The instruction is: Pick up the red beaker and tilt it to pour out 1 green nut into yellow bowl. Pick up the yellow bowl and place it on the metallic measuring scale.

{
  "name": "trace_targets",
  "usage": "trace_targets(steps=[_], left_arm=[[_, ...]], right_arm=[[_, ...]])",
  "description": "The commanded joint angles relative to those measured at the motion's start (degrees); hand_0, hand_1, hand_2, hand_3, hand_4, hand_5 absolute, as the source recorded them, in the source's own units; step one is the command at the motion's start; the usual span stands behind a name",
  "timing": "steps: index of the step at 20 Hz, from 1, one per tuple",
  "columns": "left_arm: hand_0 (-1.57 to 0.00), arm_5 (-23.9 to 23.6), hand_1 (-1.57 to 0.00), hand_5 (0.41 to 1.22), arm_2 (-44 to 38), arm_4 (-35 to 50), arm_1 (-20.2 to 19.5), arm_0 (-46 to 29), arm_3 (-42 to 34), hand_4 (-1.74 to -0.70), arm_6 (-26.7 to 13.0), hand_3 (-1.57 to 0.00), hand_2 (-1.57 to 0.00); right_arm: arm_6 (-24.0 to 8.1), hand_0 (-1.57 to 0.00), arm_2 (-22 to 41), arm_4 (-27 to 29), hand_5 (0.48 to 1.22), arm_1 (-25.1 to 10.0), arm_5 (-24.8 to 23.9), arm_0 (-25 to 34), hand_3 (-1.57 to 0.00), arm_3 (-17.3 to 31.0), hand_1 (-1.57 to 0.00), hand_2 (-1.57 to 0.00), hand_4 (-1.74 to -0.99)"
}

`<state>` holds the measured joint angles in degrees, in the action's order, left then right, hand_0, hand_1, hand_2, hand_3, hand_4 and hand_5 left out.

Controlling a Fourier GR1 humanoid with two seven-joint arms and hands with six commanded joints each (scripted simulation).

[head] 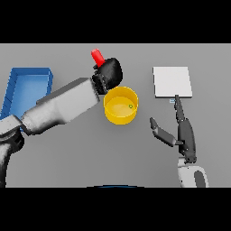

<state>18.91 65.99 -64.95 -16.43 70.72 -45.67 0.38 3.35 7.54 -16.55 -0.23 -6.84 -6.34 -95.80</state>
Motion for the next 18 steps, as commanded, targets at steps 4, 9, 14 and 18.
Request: trace_targets(steps=[4, 9, 14, 18], left_arm=[[-1.57, -0.73, -1.57, 1.221, 4.03, -2.33, 0.52, 2.46, 1.66, -1.73, 2.41, -1.57, -1.57], [-1.57, -1.84, -1.57, 1.221, 7.17, -3.57, 1.22, 5.5, 2.86, -1.73, 4.89, -1.57, -1.57], [-1.57, -4.08, -1.57, 1.221, 3.09, -0.5, -2.48, 13.47, 6.23, -1.68, 6.63, -1.51, -1.4], [-1.57, -6.05, -1.57, 1.221, -2.55, 4.0, -5.27, 20.26, 11.68, -1.7, 7.61, -1.23, -1.5]], right_arm=[[1.06, 0.0, 0.25, -0.51, 0.591, -0.16, -0.28, -0.68, 0.0, -1.03, 0.0, 0.0, -1.204], [1.48, 0.0, 0.35, -1.02, 0.594, -0.2, -0.53, -0.52, 0.0, -0.61, 0.0, 0.0, -1.207], [2.63, 0.0, -0.07, -1.09, 0.592, -0.72, -0.76, 0.16, 0.0, 0.06, 0.0, 0.0, -1.201], [1.35, 0.0, -0.15, 0.57, 0.593, 0.03, 0.17, 1.5, 0.0, 0.2, 0.0, 0.0, -1.181]])
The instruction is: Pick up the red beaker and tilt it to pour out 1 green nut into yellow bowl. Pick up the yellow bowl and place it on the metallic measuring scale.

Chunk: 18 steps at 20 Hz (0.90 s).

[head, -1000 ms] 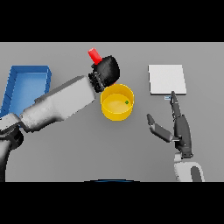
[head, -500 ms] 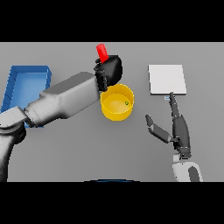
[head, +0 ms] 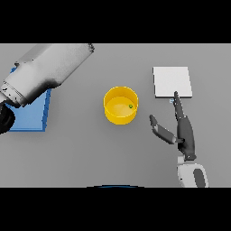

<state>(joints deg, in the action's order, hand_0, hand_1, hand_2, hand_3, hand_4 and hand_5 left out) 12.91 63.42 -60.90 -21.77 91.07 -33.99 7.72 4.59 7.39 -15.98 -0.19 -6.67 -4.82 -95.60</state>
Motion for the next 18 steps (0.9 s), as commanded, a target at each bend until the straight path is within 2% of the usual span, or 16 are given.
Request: trace_targets(steps=[1, 3, 6, 7, 10, 12, 16, 18], left_arm=[[-1.57, 0.51, -1.57, 1.221, -1.83, 1.54, -0.09, 0.79, 2.02, -1.71, -1.55, -1.3, -1.51], [-1.57, 1.02, -1.57, 1.221, -6.75, 6.49, -1.85, 1.45, 5.05, -1.72, -3.12, -1.4, -1.53], [-1.57, -0.94, -1.57, 1.221, -16.74, 16.03, -4.34, 0.2, 11.66, -1.73, -10.08, -1.36, -1.55], [-1.57, -1.95, -1.57, 1.221, -19.74, 19.29, -5.49, -0.59, 13.03, -1.73, -11.14, -1.36, -1.56], [-1.57, -6.72, -1.57, 1.221, -27.37, 28.77, -9.52, -4.29, 15.42, -1.74, -10.71, -1.4, -1.56], [-1.57, -8.85, -1.57, 1.221, -31.12, 34.33, -12.41, -7.67, 15.07, -1.74, -10.26, -1.43, -1.57], [-1.57, -16.34, -1.57, 1.221, -36.93, 44.41, -16.59, -17.27, 9.14, -1.74, -17.91, -1.43, -1.57], [-1.57, -19.52, -1.57, 1.221, -38.56, 48.76, -18.53, -23.75, 3.32, -1.74, -21.3, -1.45, -1.57]], right_arm=[[0.61, 0.0, -0.18, 0.98, 0.593, -0.05, 0.67, -0.13, 0.0, -0.1, 0.0, 0.0, -1.182], [1.36, 0.0, -0.23, 1.94, 0.597, -0.09, 1.32, -0.99, 0.0, -0.86, 0.0, 0.0, -1.193], [1.27, 0.0, -0.43, 2.22, 0.593, -0.22, 1.52, -0.38, 0.0, 0.02, 0.0, 0.0, -1.209], [1.58, 0.0, -0.37, 2.32, 0.592, -0.31, 1.71, -0.04, 0.0, 0.02, 0.0, 0.0, -1.222], [2.61, 0.0, -0.89, 2.78, 0.587, -1.17, 2.13, -0.49, 0.0, 0.34, 0.0, 0.0, -1.222], [2.92, 0.0, -1.01, 2.63, 0.586, -1.37, 2.09, 0.22, 0.0, 1.22, 0.0, 0.0, -1.222], [3.18, 0.0, -1.17, 2.71, 0.599, -2.23, 2.49, 0.08, 0.0, 0.83, 0.0, 0.0, -1.217], [2.61, 0.0, -0.13, 1.5, 0.61, -2.29, 2.74, 0.05, 0.0, 1.0, 0.0, 0.0, -1.212]])
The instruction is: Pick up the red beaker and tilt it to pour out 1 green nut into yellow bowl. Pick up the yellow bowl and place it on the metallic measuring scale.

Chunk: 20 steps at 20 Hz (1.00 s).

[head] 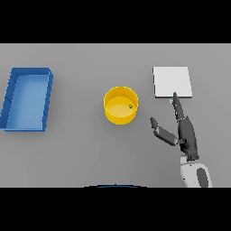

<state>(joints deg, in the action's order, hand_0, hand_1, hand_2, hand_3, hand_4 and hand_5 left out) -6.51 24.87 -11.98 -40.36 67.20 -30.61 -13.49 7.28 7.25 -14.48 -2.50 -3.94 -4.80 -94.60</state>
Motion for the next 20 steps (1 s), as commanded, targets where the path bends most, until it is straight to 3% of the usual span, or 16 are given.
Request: trace_targets(steps=[1, 4, 8, 13, 16, 18, 19, 20], left_arm=[[-1.57, -2.11, -1.57, 1.221, -0.8, 2.01, -0.7, -3.42, -3.16, -1.74, -2.65, -1.45, -1.57], [-1.57, -7.51, -1.57, 1.221, -0.97, 6.54, -2.74, -14.3, -13.87, -1.74, -9.69, -1.45, -1.57], [-1.57, -13.46, -1.57, 1.221, 0.0, 10.36, -4.89, -25.51, -26.29, -1.74, -14.73, -1.45, -1.57], [-1.57, -18.49, -1.57, 1.221, 1.18, 13.06, -5.84, -33.59, -32.62, -1.74, -17.05, -1.51, -1.57], [-1.57, -20.31, -1.57, 1.117, 2.63, 13.69, -6.07, -35.11, -34.33, -1.74, -19.3, -1.54, -1.57], [-1.57, -20.72, -1.57, 0.967, 4.29, 13.58, -6.14, -35.12, -33.96, -1.74, -20.63, -1.55, -1.57], [-1.57, -19.76, -1.57, 0.908, 5.15, 13.77, -6.69, -35.17, -34.0, -1.67, -20.35, -1.55, -1.57], [-1.57, -18.06, -1.57, 0.865, 6.33, 14.38, -6.77, -35.14, -34.45, -1.53, -20.68, -1.5, -1.57]], right_arm=[[0.04, 0.0, -0.31, 0.03, 0.62, -0.43, -0.03, 0.26, 0.0, -0.06, 0.0, 0.0, -1.209], [0.79, 0.0, 0.57, -0.82, 0.649, -0.28, 0.05, -0.22, 0.0, -0.03, 0.0, 0.0, -1.21], [-1.11, 0.0, 0.23, -0.91, 0.664, -0.81, 0.17, 0.6, 0.0, 0.31, 0.0, 0.0, -1.215], [0.23, 0.0, 0.7, -1.29, 0.666, -0.53, -0.03, -0.16, 0.0, 0.01, 0.0, 0.0, -1.217], [-0.33, 0.0, 0.78, -1.49, 0.665, -0.63, -0.04, -0.15, 0.0, -0.34, 0.0, 0.0, -1.207], [-0.11, 0.0, 1.17, -1.52, 0.664, -0.26, 0.05, -0.1, 0.0, -0.42, 0.0, 0.0, -1.205], [0.84, 0.0, 0.92, -1.53, 0.667, -0.41, -0.1, -0.35, 0.0, 0.15, 0.0, 0.0, -1.202], [0.99, 0.0, 1.51, -2.04, 0.664, -0.06, -0.27, -0.95, 0.0, -0.32, 0.0, 0.0, -1.197]])
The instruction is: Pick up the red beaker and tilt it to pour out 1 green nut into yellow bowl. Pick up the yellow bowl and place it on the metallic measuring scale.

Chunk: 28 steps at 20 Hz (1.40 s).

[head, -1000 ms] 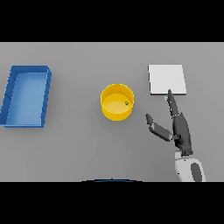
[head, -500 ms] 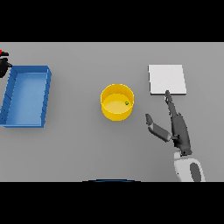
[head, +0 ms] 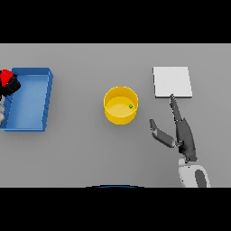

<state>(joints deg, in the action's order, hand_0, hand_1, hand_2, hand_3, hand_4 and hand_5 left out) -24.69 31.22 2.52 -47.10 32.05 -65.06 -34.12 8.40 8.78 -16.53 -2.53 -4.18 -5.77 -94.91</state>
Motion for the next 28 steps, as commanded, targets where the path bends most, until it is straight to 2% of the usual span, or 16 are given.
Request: trace_targets(steps=[1, 2, 3, 5, 7, 10, 13, 17, 19, 23, 25, 27, 28], left_arm=[[-1.56, 2.69, -1.45, 0.83, -0.11, 0.98, -0.95, -0.4, -0.38, -1.37, 0.7, -1.36, -1.43], [-1.46, 5.56, -1.18, 0.803, -0.26, 2.82, -2.05, -0.76, -1.69, -1.23, 1.24, -1.13, -1.19], [-1.17, 7.98, -0.94, 0.778, -0.2, 4.34, -2.73, -1.33, -3.18, -1.12, 0.75, -0.9, -0.96], [-0.75, 11.15, -0.6, 0.74, 0.45, 5.48, -3.65, -1.67, -4.84, -0.97, -0.02, -0.58, -0.61], [-0.48, 13.41, -0.39, 0.71, 0.77, 6.21, -3.75, -1.66, -4.43, -0.88, 0.25, -0.37, -0.39], [-0.24, 14.6, -0.2, 0.684, -0.17, 7.78, -4.31, -1.76, -4.87, -0.82, 1.24, -0.19, -0.2], [-0.12, 13.9, -0.1, 0.674, -0.96, 7.69, -4.06, -1.45, -3.37, -0.79, 3.05, -0.1, -0.1], [-0.05, 12.78, -0.04, 0.671, -2.17, 8.06, -3.63, -0.38, -3.15, -0.79, 5.27, -0.04, -0.04], [-0.03, 12.24, -0.03, 0.679, -2.15, 7.92, -2.85, -0.55, -2.56, -0.78, 6.7, -0.02, -0.03], [-0.01, 12.09, -0.01, 0.704, -1.6, 7.91, -1.52, -0.27, -1.83, -0.79, 6.05, -0.01, -0.01], [-0.01, 11.91, -0.01, 0.709, -1.6, 7.9, -1.7, 0.21, -2.59, -0.79, 5.49, -0.01, -0.01], [0.0, 11.95, 0.0, 0.709, -1.42, 8.01, -1.88, -0.6, -3.01, -0.79, 5.7, 0.0, 0.0], [0.0, 12.41, 0.0, 0.708, -1.7, 8.35, -2.17, -0.67, -2.71, -0.8, 5.87, 0.0, 0.0]], right_arm=[[-0.22, 0.0, -0.39, 0.57, 0.663, -0.2, 0.21, 0.02, 0.0, -0.13, 0.0, 0.0, -1.192], [-0.91, 0.0, -1.05, 1.36, 0.663, -0.48, 0.36, 0.58, 0.0, -0.16, 0.0, 0.0, -1.188], [-0.36, 0.0, -0.46, 0.65, 0.664, -0.15, 0.01, 0.14, 0.0, -0.39, 0.0, 0.0, -1.187], [-0.73, 0.0, -0.39, 0.03, 0.665, -0.32, -0.29, -0.44, 0.0, -0.33, 0.0, 0.0, -1.181], [-0.97, 0.0, 0.08, -0.48, 0.667, 0.07, -0.63, -0.84, 0.0, -1.14, 0.0, 0.0, -1.184], [-1.02, 0.0, 0.29, -0.4, 0.666, 0.02, -0.22, -1.04, 0.0, -1.04, 0.0, 0.0, -1.187], [-2.7, 0.0, -0.09, -0.36, 0.66, -0.38, -0.17, -0.13, 0.0, -1.25, 0.0, 0.0, -1.193], [-4.64, 0.0, 1.41, -4.19, 0.662, -1.42, -0.67, 0.35, 0.0, -2.1, 0.0, 0.0, -1.198], [-3.37, 0.0, 2.2, -3.57, 0.694, -2.59, 2.03, 2.23, 0.0, -1.65, 0.0, 0.0, -1.162], [-3.96, 0.0, 4.06, -6.36, 0.707, -8.03, 7.45, 8.48, 0.0, 0.34, 0.0, 0.0, -1.234], [-6.54, 0.0, 6.05, -9.99, 0.691, -10.18, 9.37, 12.17, 0.0, 1.84, 0.0, 0.0, -1.268], [-7.44, 0.0, 8.42, -14.36, 0.677, -13.18, 11.4, 15.67, 0.0, 2.64, 0.0, 0.0, -1.282], [-6.64, 0.0, 9.73, -16.86, 0.671, -14.88, 12.04, 17.6, 0.0, 3.88, 0.0, 0.0, -1.279]])
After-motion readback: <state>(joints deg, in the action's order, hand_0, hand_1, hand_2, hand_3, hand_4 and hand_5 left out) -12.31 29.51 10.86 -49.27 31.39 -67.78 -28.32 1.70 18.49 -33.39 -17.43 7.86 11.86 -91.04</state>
